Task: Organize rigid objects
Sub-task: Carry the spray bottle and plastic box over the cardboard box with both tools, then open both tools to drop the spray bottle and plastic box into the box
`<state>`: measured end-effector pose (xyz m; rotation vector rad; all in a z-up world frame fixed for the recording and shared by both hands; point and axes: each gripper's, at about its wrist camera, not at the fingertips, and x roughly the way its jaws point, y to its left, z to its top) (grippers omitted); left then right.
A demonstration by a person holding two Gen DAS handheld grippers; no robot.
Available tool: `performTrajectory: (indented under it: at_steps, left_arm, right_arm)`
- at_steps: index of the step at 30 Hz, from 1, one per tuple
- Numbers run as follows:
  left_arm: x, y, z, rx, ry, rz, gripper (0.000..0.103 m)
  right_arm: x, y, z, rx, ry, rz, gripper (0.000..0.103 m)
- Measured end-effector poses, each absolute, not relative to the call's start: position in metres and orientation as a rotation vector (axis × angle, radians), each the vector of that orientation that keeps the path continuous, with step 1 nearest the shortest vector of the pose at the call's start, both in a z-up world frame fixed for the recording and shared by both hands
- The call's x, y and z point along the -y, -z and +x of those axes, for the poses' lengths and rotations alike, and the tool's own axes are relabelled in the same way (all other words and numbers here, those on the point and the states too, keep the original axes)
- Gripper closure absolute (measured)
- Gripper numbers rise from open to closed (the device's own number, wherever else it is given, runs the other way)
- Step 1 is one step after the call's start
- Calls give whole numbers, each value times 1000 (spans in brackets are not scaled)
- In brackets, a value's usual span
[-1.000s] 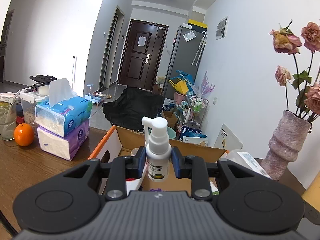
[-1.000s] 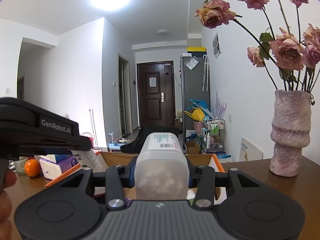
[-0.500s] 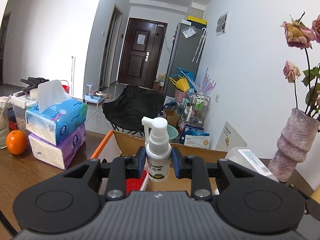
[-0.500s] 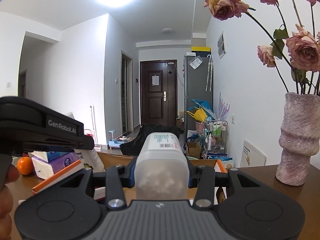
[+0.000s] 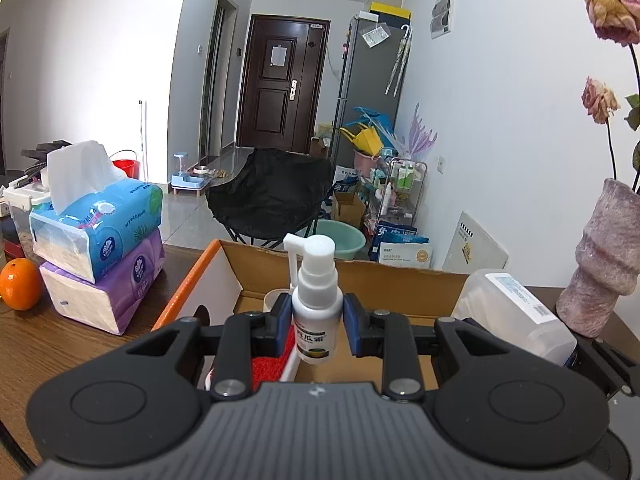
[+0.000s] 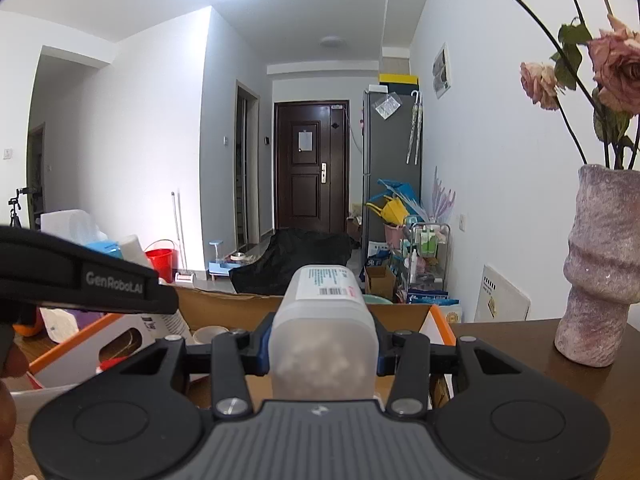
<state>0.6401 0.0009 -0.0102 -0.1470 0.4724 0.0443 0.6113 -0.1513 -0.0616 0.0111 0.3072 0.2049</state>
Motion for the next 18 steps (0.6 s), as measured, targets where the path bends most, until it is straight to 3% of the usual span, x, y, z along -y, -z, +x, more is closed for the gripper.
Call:
performTrajectory:
  at_steps: [3,5,6,7,18]
  left_arm:
    - [-3,13,642,-494,-54,-144,68]
    - [-4,13,643,-515,-73,-145,10]
    - [-6,12,641,-504,-90,-149,0]
    - [-7,12,639,-490,-105,-149,0]
    - [-24,9,637,-516,-144,-185,0]
  right_arm:
    - [155,64,617,-349,-190,22,59]
    - [157,66,620,-380,-164,24,39]
    - [159,66,620,-389,-148,25,14]
    - [160,66,620,-385,-134,26,0]
    - [162,69,619,-383,-119,9,0]
